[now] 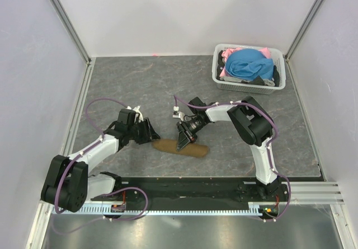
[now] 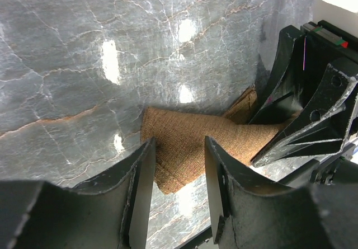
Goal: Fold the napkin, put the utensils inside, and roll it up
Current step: Roll the napkin with the utensil
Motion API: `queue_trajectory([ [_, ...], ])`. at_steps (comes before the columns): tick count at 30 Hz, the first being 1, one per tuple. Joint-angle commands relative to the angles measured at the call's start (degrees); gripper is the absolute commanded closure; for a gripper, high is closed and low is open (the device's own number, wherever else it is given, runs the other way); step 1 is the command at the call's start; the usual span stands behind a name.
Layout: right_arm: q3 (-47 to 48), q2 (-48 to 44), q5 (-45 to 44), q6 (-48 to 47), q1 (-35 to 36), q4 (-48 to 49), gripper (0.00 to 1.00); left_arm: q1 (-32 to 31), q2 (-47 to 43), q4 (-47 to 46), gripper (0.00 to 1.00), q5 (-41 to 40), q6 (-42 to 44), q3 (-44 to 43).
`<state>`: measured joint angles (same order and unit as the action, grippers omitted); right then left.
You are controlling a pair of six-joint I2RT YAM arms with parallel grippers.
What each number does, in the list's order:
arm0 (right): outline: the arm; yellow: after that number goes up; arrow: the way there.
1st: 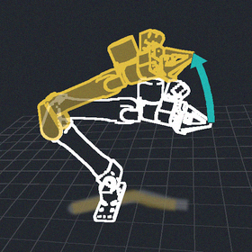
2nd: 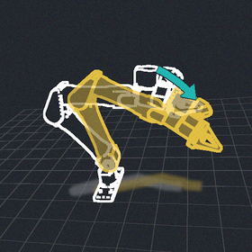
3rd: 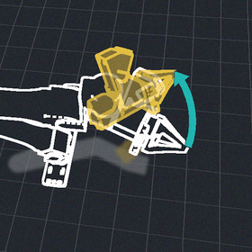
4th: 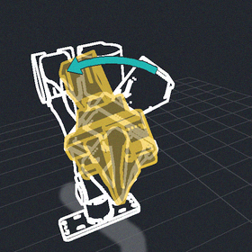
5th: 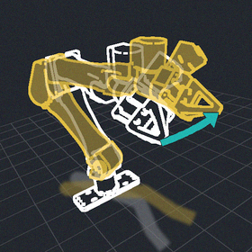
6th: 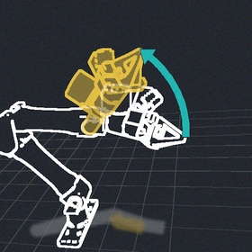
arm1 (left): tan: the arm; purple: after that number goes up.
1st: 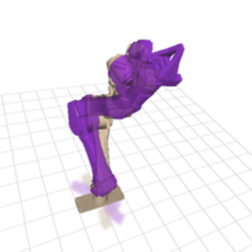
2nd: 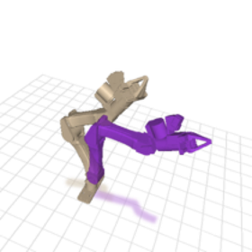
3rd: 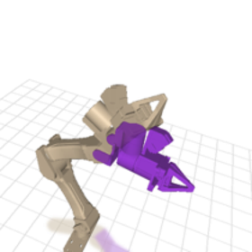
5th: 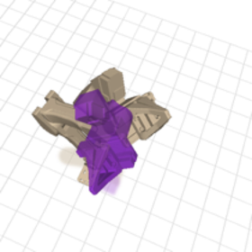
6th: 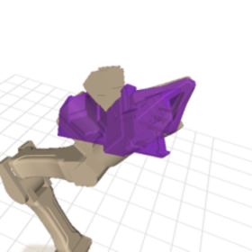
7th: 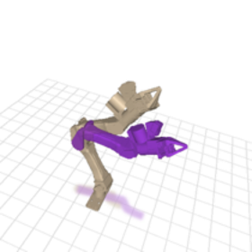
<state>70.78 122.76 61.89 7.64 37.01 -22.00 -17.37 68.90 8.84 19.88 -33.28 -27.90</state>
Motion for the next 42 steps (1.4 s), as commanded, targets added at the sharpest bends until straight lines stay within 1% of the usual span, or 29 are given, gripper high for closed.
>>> queue_trajectory([
  [1,0.1,3.1,-8.0,-2.3,-0.4,-0.4,0.56,-0.4,-0.2,-2.0,0.54,1.5,-1.9,1.2],
  [4,0.1,2.8,-8.4,-2.2,-0.4,-0.3,0.56,-0.7,1.3,-3.7,0.59,3.2,-2.5,1.7],
  [5,0.1,2.7,-8.5,-2.1,-0.4,-0.2,0.57,-0.7,1.7,-4.0,0.66,3.8,-2.7,1.8],
  [6,0.1,2.6,-8.6,-2.0,-0.5,-0.2,0.57,-0.7,2.5,-4.3,0.71,4.1,-2.8,1.9],
  [7,0.1,2.2,-9.1,-1.8,-0.5,-0.1,0.57,-0.7,2.7,-4.4,0.80,4.3,-2.8,1.9],
  [9,0.1,1.6,-9.4,-1.8,-0.4,-0.1,0.56,-0.7,2.9,-4.7,0.88,4.6,-2.8,1.7],
  [11,-0.3,0.1,-10.4,-1.8,-0.4,-0.1,0.53,-0.7,2.8,-4.5,0.95,4.5,-2.8,1.3],
  [12,-0.5,-0.6,-10.8,-1.9,-0.4,-0.1,0.52,-0.7,2.8,-4.5,0.97,4.6,-2.8,1.1],
  [13,-0.9,-2.3,-11.3,-2.2,-0.5,-0.1,0.51,-0.7,3.1,-4.4,0.98,4.6,-2.7,0.9],
  [15,-1.3,-4.4,-14.3,-2.4,-0.4,-0.1,0.44,-0.7,3.6,-4.1,0.98,4.9,-2.4,0.1],
  [16,-1.6,-6.8,-15.5,-2.7,-0.4,-0.1,0.40,-0.7,4.4,-3.5,0.98,5.1,-1.9,-0.1],
  [17,-1.9,-8.2,-18.4,-2.9,-0.3,0.1,0.35,-0.7,5.1,-3.0,0.98,5.3,-1.5,-1.0],
  [18,-2.1,-9.6,-19.9,-3.0,-0.3,0.4,0.33,-0.7,5.8,-2.2,0.98,5.3,-1.0,-1.7],
  [22,-5.0,-18.7,-27.5,-4.1,0.5,2.7,0.29,-0.7,10.4,2.8,0.98,5.0,1.6,-5.0],
  [24,-7.2,-22.0,-32.1,-4.6,1.6,6.5,0.27,-0.6,12.7,4.1,0.98,5.0,2.1,-6.9],
  [25,-9.8,-25.3,-33.7,-4.8,1.9,7.8,0.27,-0.5,13.3,5.0,0.98,5.2,2.3,-7.4],
  [26,-11.2,-26.9,-35.4,-5.5,3.1,10.5,0.25,-0.5,13.7,5.3,0.98,5.9,2.3,-8.3],
  [27,-13.5,-30.0,-39.3,-6.3,4.0,11.5,0.24,-0.4,14.9,5.7,0.98,6.3,2.4,-8.8],
  [28,-14.5,-31.3,-41.3,-7.1,5.2,12.3,0.23,-0.2,15.5,5.9,0.98,7.4,2.4,-9.3],
  [30,-16.6,-34.2,-46.3,-11.0,9.7,13.6,0.21,-0.1,17.5,7.9,0.98,7.9,3.1,-11.1],
  [31,-17.1,-34.7,-51.6,-11.9,11.3,13.7,0.20,0.0,18.2,8.6,0.98,7.8,3.9,-12.5],
  [32,-17.4,-35.0,-53.6,-12.7,14.2,13.8,0.19,0.1,18.8,10.0,0.98,7.9,4.3,-13.1],
  [35,-18.3,-35.3,-59.5,-15.0,18.3,14.5,0.18,0.3,20.1,10.6,0.98,8.9,4.7,-14.5],
  [38,-18.3,-34.4,-61.4,-16.9,20.3,14.5,0.18,0.4,20.7,11.3,0.98,9.3,5.2,-15.5],
  [42,-17.5,-31.1,-60.1,-17.8,20.7,13.7,0.19,0.4,20.6,11.5,0.98,9.4,5.5,-16.0],
])
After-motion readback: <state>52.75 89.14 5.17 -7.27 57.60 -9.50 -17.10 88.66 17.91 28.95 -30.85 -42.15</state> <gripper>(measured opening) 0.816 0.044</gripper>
